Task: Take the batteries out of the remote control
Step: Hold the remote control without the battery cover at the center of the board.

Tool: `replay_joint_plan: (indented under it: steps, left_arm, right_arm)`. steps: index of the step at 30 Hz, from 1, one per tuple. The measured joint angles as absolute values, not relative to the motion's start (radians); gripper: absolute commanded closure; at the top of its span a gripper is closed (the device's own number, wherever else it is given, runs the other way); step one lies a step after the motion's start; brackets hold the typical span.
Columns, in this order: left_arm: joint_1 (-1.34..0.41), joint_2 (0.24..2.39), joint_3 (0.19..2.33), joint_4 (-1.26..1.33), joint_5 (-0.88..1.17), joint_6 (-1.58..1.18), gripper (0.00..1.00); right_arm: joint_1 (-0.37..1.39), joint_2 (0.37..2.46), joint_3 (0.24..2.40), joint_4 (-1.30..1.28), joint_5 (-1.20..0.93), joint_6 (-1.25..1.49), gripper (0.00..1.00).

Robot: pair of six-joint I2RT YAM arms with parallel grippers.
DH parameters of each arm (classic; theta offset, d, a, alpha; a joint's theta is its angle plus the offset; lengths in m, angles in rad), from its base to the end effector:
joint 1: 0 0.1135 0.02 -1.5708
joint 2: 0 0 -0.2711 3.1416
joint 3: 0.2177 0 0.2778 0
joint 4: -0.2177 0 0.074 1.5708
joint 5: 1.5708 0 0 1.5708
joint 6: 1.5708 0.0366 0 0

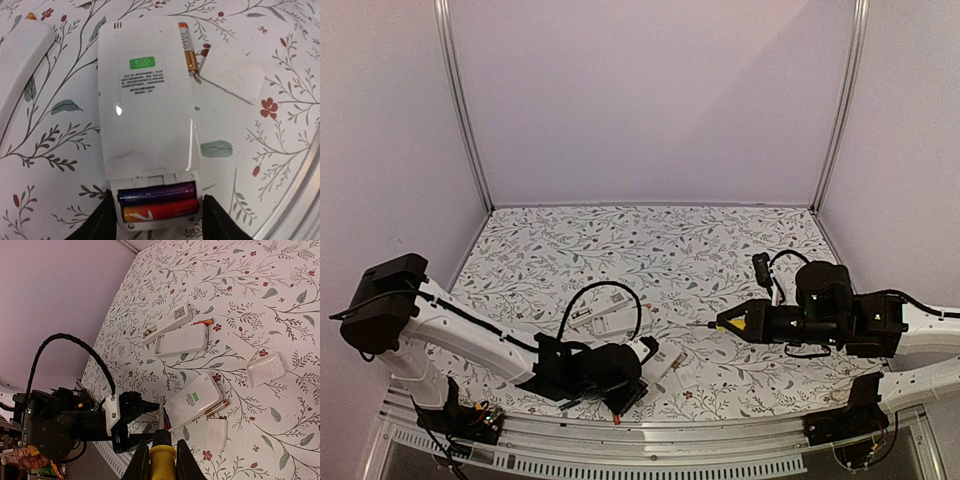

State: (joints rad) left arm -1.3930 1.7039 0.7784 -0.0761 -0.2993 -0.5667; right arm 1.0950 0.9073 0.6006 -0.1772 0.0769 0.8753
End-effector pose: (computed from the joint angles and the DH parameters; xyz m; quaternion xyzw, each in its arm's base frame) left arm 0.0682 -0.3187 0.1098 0.3427 0.8860 -0.1508 0.2735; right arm 0.1067 0.2010 0.2510 -0.0740 0.8523 0.4124 0.3130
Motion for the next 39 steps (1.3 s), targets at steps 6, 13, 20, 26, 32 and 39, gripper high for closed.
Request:
replay_joint_plan:
  steps: [6,13,20,26,32,39]
  left_arm:
    - [-1.383,1.681,0.773,-0.080,-0.230,-0.385,0.61]
    - [-1.333,1.659,0.773,-0.103,-0.087,-0.191,0.64]
    - [-1.294,1.659,0.773,-0.094,-0.037,-0.056,0.65]
    - [-1.277,1.666,0.773,-0.080,-0.010,0.029,0.66]
    - [-1.264,1.673,0.773,-0.068,0.018,0.071,0.67]
    - [-1.258,1.676,0.773,-0.062,0.036,0.086,0.67]
  right_arm:
    - [1.095,0.904,0.601,-0.207,0.064,0.864,1.00]
    - [1.095,0.942,0.601,-0.225,-0.045,0.831,1.00]
    - [1.109,1.045,0.602,-0.224,-0.115,0.818,1.00]
    - [1.114,1.159,0.617,-0.201,-0.158,0.813,1.00]
    - [1.139,1.271,0.685,-0.167,-0.168,0.816,1.00]
    - [1.188,1.384,0.760,-0.153,-0.167,0.819,1.00]
